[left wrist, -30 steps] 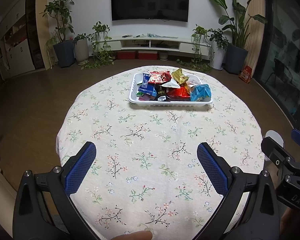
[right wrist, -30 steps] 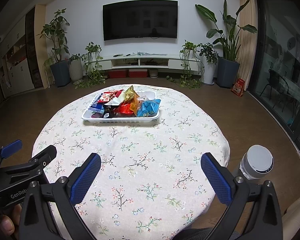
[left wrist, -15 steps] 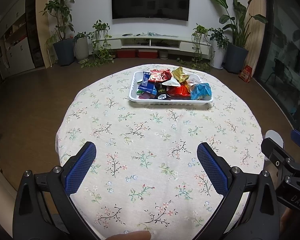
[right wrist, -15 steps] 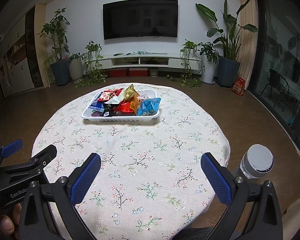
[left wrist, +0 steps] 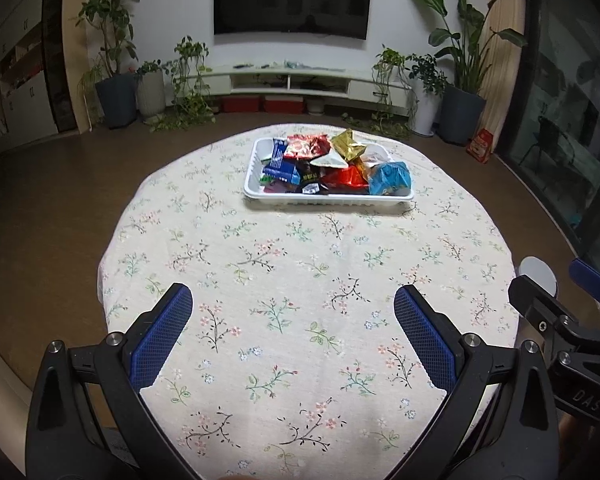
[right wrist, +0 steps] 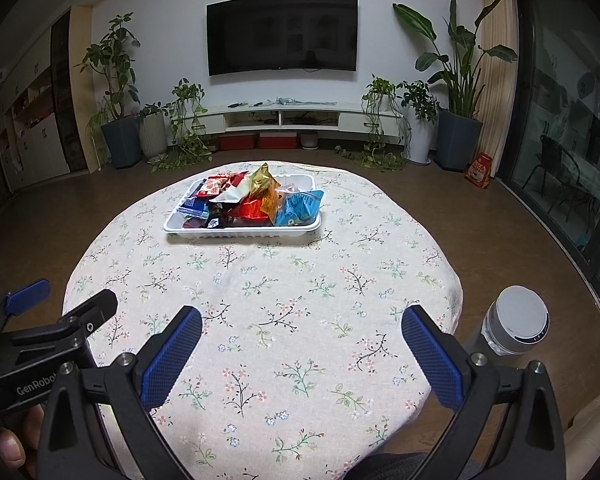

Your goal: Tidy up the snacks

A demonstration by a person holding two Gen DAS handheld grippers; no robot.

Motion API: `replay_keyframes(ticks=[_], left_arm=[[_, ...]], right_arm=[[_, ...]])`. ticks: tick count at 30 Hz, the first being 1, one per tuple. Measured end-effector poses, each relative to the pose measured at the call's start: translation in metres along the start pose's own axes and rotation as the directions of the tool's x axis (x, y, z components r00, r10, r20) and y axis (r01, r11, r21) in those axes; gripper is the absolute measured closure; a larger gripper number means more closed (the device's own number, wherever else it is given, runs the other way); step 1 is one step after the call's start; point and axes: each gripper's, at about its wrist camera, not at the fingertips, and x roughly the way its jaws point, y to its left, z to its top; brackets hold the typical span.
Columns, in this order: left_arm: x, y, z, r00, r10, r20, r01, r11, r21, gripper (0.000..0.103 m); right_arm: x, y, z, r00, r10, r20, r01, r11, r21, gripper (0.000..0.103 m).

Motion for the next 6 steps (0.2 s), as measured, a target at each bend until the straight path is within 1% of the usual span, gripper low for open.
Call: replay_keyframes(ticks=[3,6], left_arm=[[-0.0076,-0.004,-0.0006,0.998,0.031,0.046,-0.032,0.999,0.026,0.0],[-0.0093,-0.003,0.0009,0.999,0.027,0.045,-0.028,0.999,0.018,0.001]], right_arm=[[0.0008,-0.002,-0.0037,1.0,0.001,-0.005,-0.001,1.0,0.0,0.001],[0.0002,-0.0032,-0.0068,1.0,0.002,-0.011,-0.002,1.0,0.0,0.001]])
